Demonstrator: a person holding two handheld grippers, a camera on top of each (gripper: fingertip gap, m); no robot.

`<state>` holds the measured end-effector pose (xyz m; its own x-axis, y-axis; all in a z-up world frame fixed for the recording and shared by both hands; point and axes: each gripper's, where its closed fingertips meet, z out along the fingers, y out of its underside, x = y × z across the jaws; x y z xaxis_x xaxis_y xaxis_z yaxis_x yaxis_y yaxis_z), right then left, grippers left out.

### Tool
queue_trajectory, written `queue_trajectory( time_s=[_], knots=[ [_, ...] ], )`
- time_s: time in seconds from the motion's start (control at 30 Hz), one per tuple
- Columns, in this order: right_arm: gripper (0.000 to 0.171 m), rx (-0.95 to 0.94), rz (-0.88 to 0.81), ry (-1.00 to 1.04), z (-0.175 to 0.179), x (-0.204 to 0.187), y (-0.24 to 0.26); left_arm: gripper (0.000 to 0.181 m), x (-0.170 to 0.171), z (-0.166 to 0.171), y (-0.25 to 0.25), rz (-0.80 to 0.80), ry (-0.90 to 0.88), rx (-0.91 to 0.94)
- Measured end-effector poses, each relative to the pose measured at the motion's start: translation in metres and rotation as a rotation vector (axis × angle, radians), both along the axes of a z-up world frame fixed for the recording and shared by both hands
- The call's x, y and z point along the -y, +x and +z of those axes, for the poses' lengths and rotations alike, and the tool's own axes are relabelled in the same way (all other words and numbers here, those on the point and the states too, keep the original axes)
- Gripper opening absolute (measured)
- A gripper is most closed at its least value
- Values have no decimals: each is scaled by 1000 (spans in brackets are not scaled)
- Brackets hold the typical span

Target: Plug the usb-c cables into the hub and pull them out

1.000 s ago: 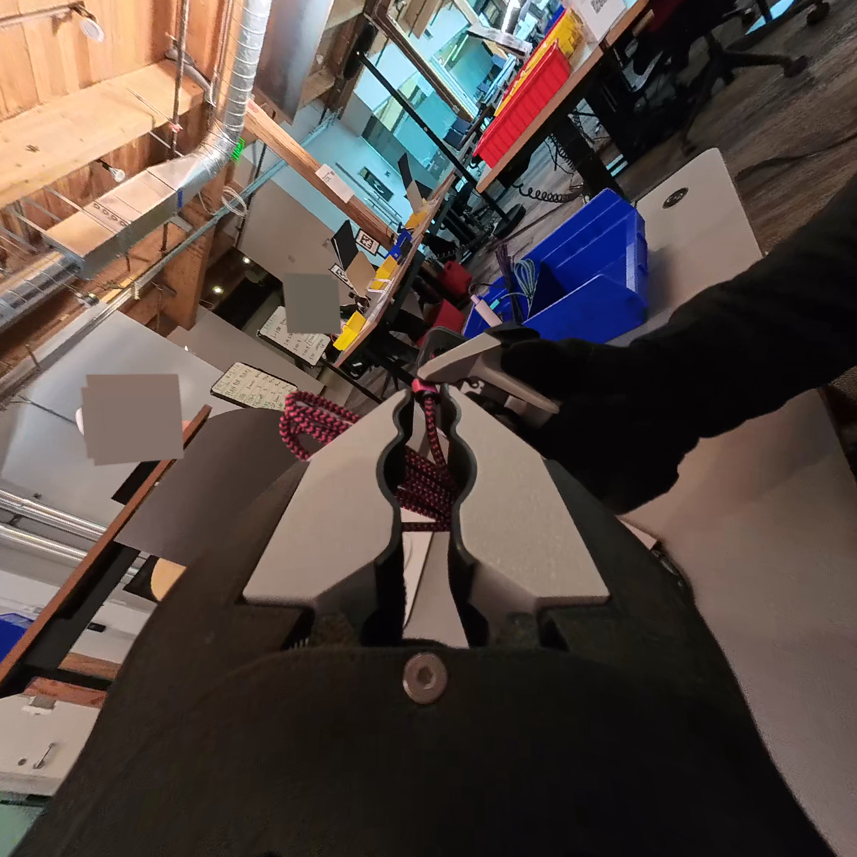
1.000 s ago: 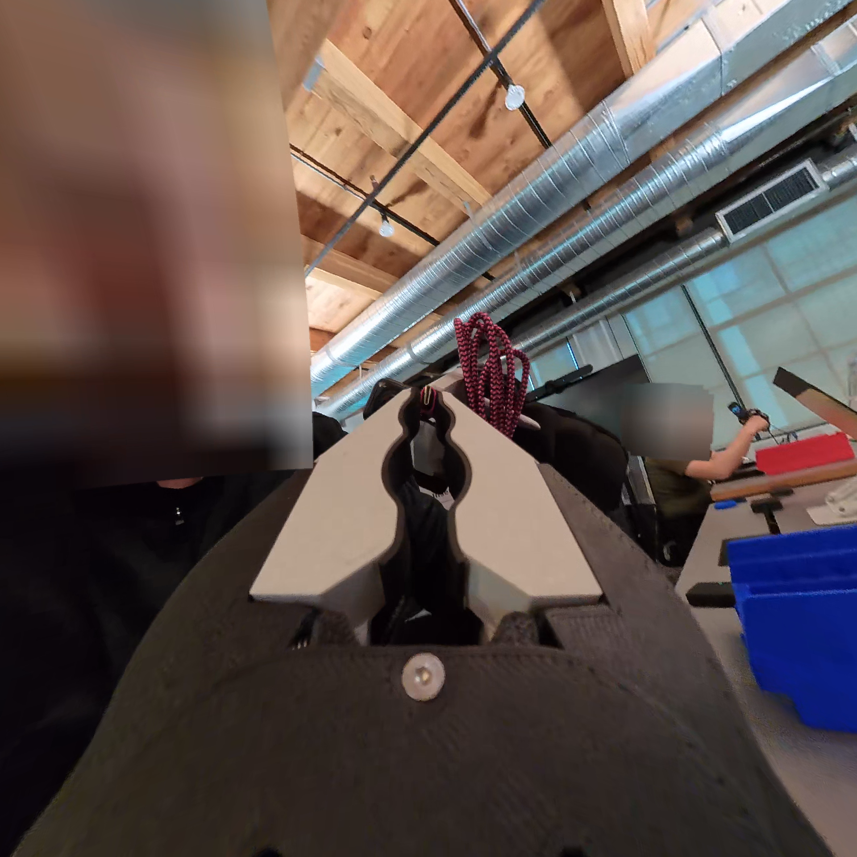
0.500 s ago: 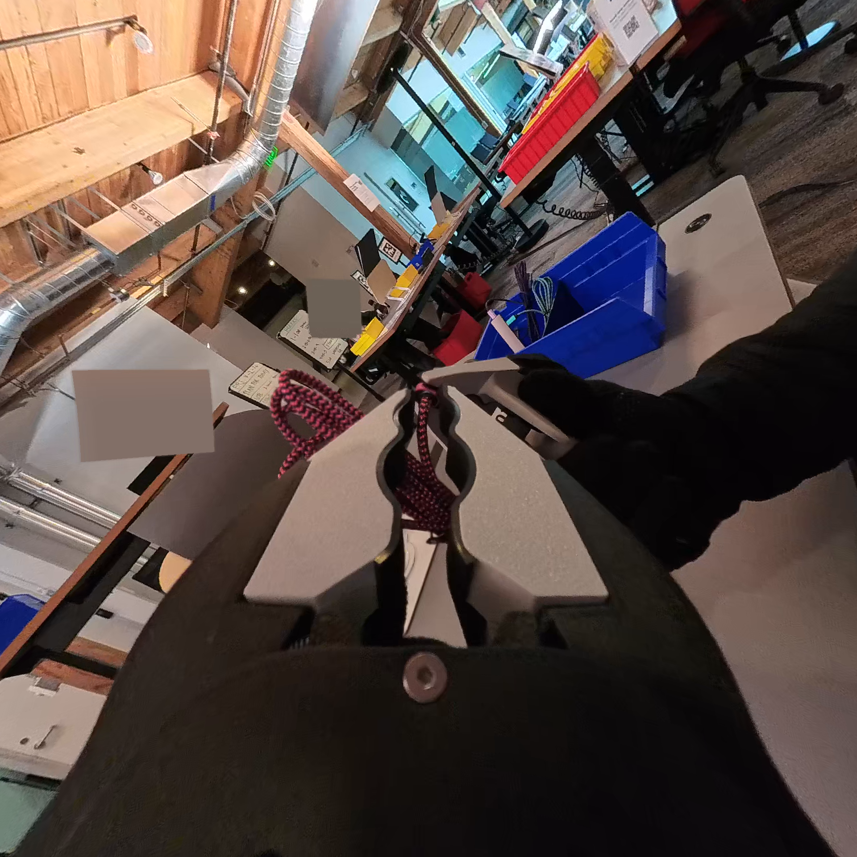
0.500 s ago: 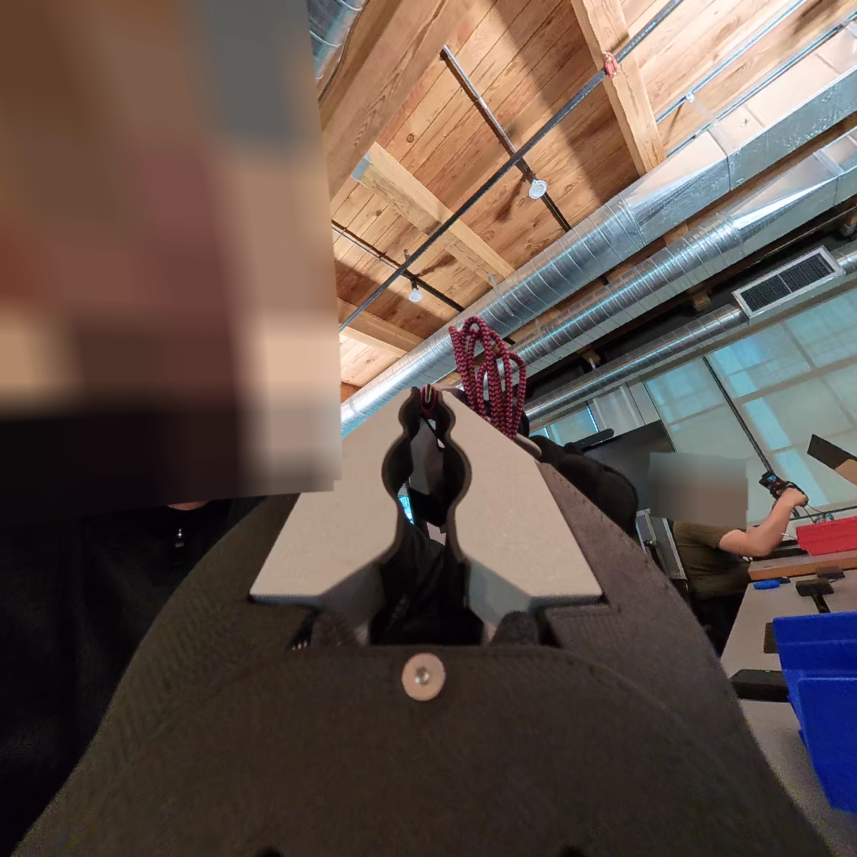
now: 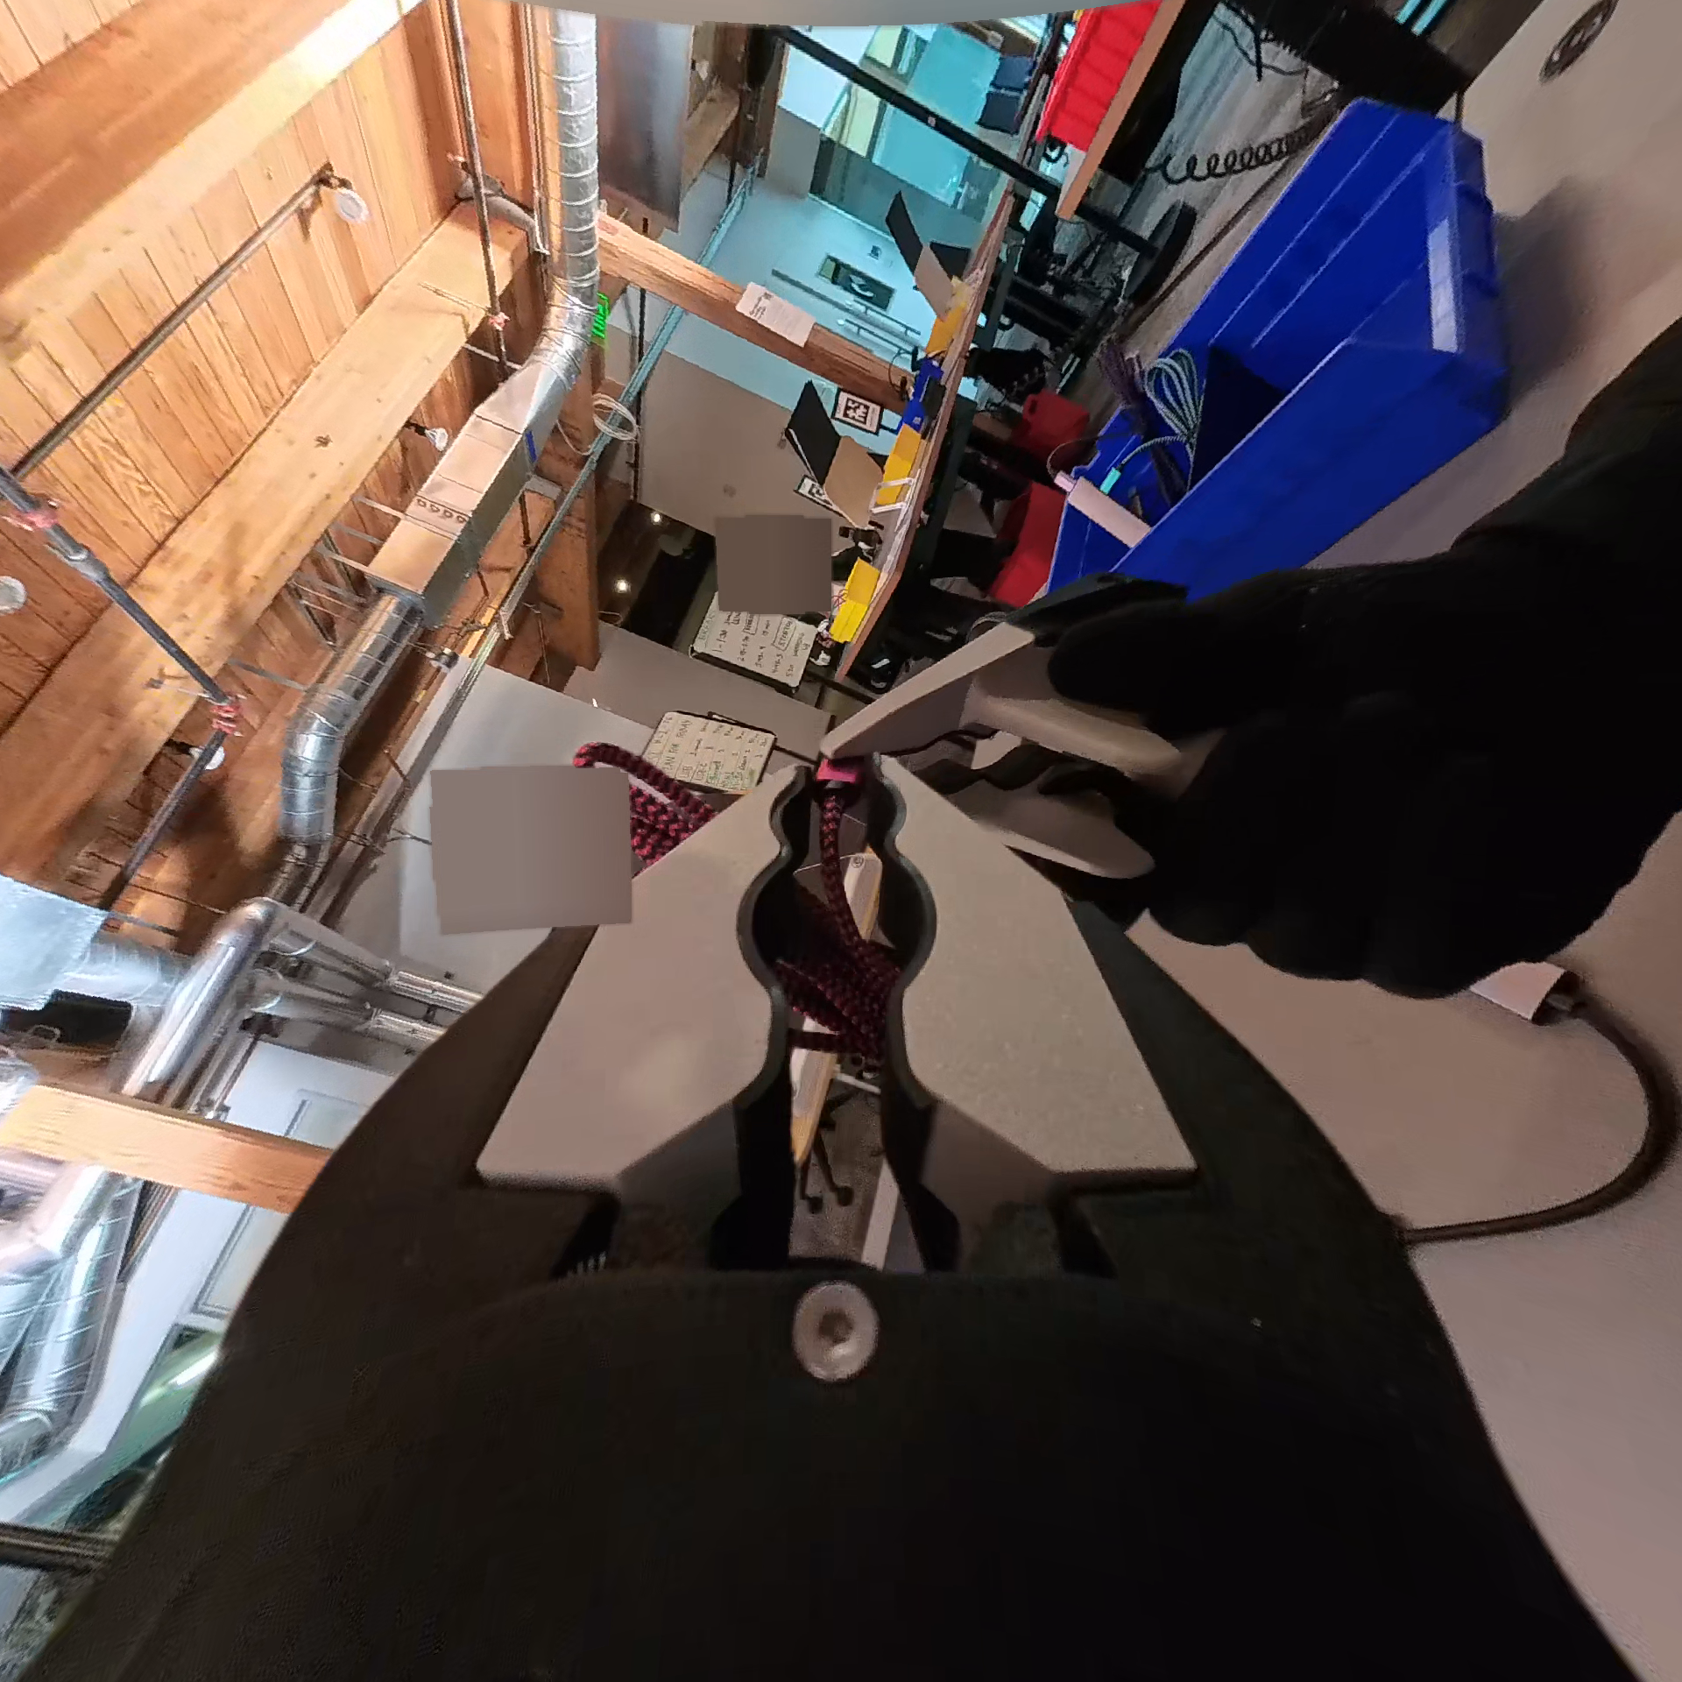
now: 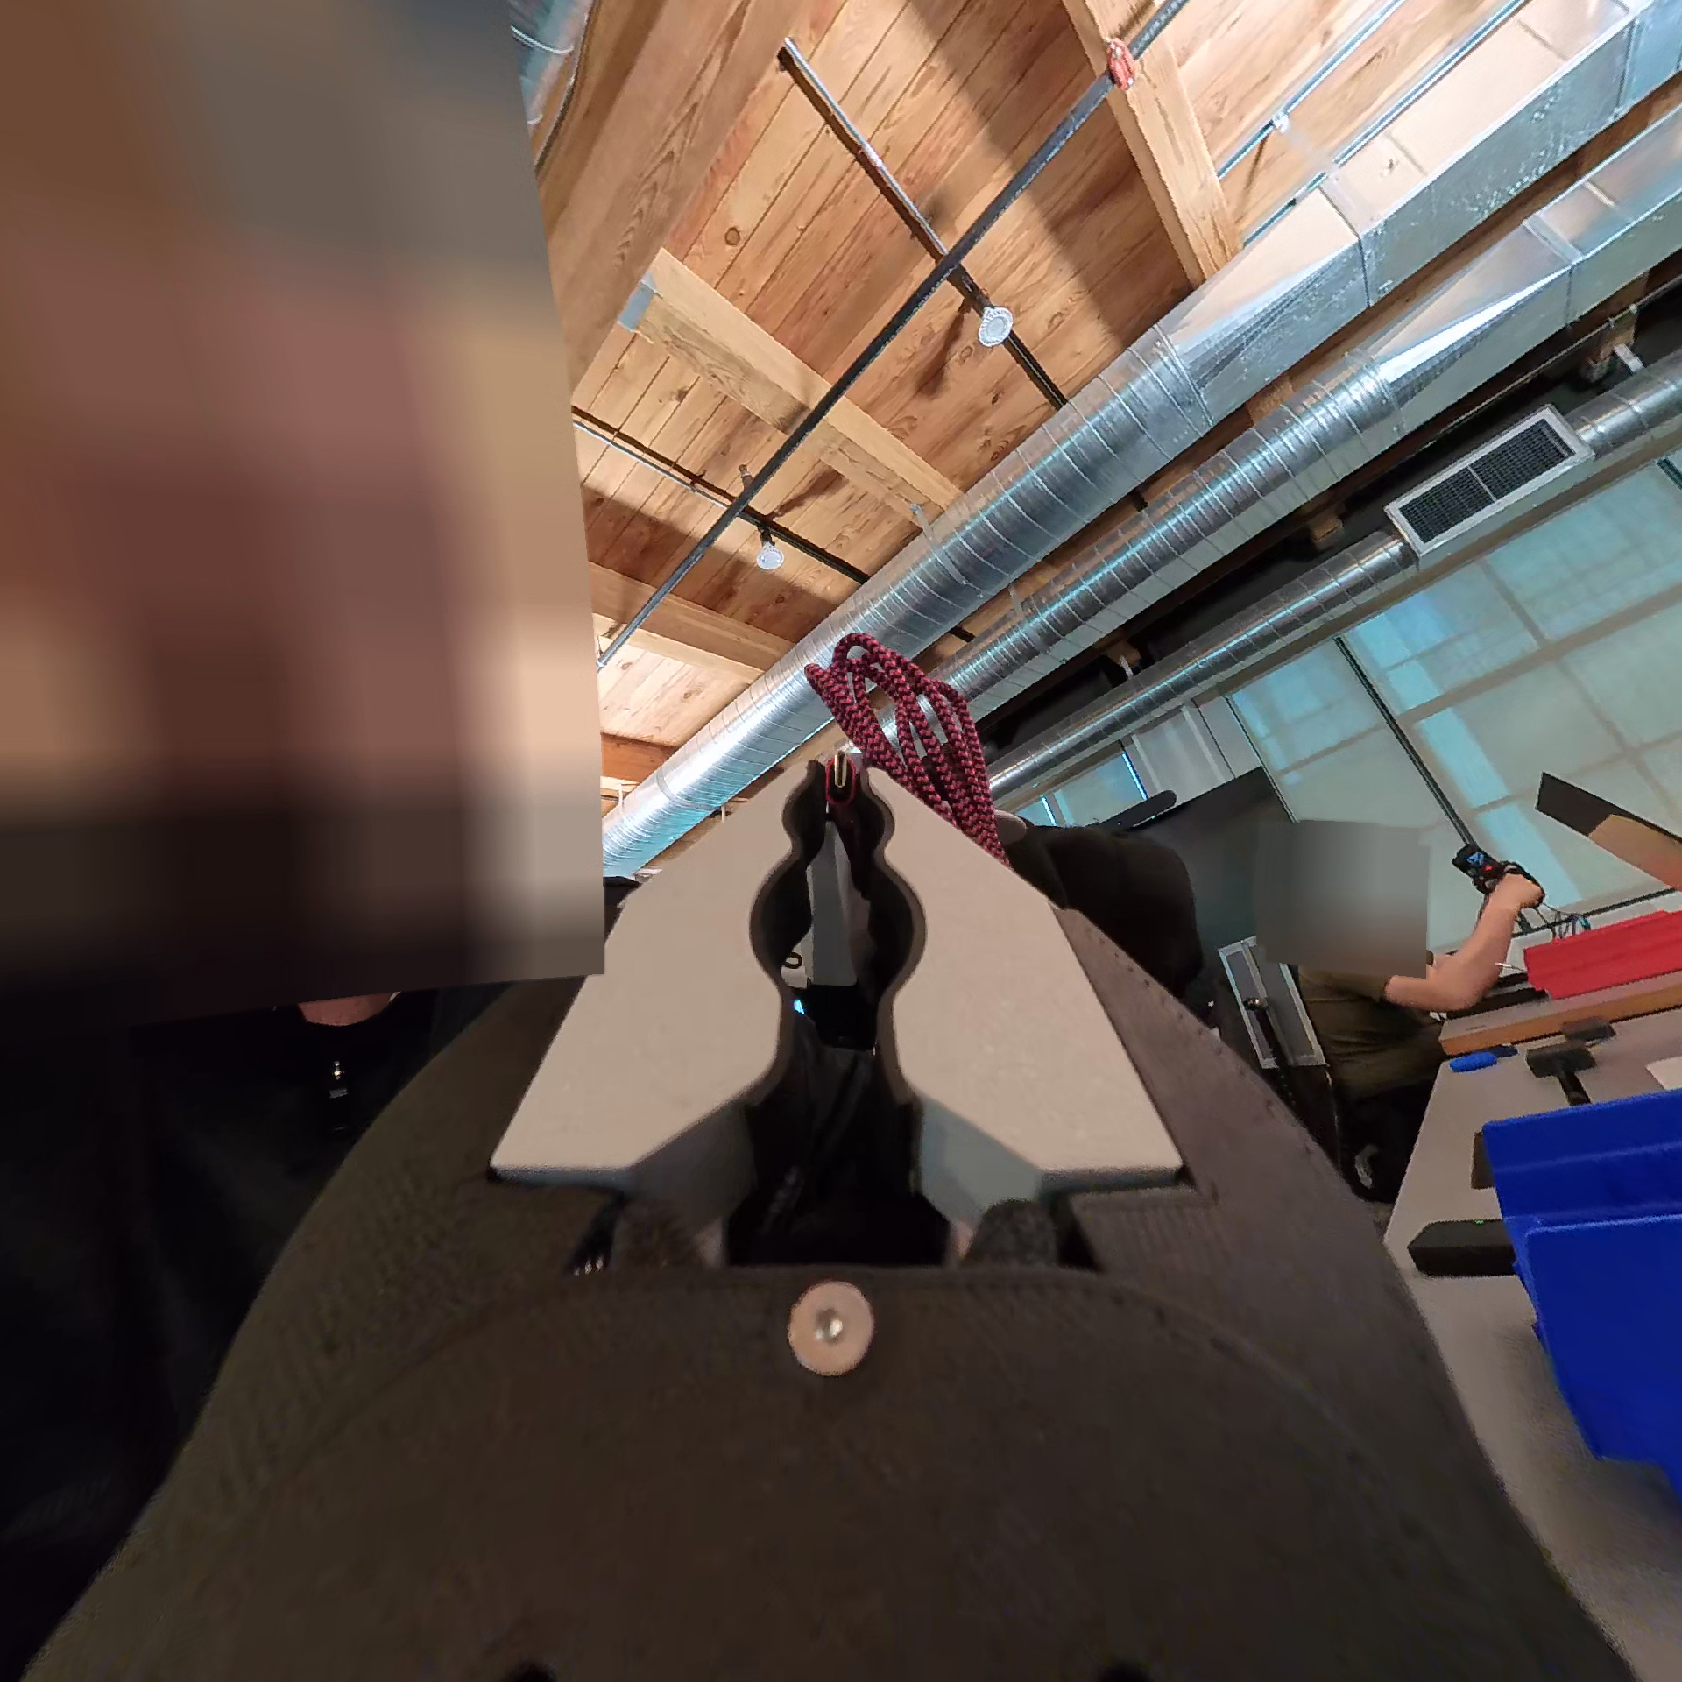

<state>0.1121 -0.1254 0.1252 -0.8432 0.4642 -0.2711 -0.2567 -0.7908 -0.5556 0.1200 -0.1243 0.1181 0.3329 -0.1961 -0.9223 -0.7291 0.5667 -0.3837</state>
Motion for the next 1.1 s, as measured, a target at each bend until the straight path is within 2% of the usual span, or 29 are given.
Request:
queue_trajectory(
  time_s=[0.03,0.4,0.47,0.5,0.57,0.63,0.73,0.87,1.0,1.1],
  knots=[
    [2,6,0,0,-1,0,0,8,-1,-1,-1,2,-3,-5],
    [2,107,21,9,-10,-6,-7,7,-6,-10,-6,30,-82,-37],
    [4,134,-16,9,-12,-11,-10,7,-10,-14,-9,34,-115,-18],
    [13,148,-35,1,-13,-15,-11,7,-12,-15,-11,31,-145,8],
    [21,180,-97,-18,-15,-28,-12,6,-17,-16,-16,26,-188,50],
    [22,231,-180,-1,-20,-42,-11,6,-22,-16,-23,24,-231,93],
    [24,448,-377,177,-50,-56,-18,6,-32,-16,-38,37,-287,155],
    [30,800,-632,503,-109,-78,-21,1,-45,-16,-58,57,-335,227],
    [41,1050,-730,844,-162,-91,-22,0,-50,-17,-69,73,-357,241],
    [37,1182,-745,1014,-190,-96,-17,0,-60,-34,-80,106,-405,228]
  ],
)
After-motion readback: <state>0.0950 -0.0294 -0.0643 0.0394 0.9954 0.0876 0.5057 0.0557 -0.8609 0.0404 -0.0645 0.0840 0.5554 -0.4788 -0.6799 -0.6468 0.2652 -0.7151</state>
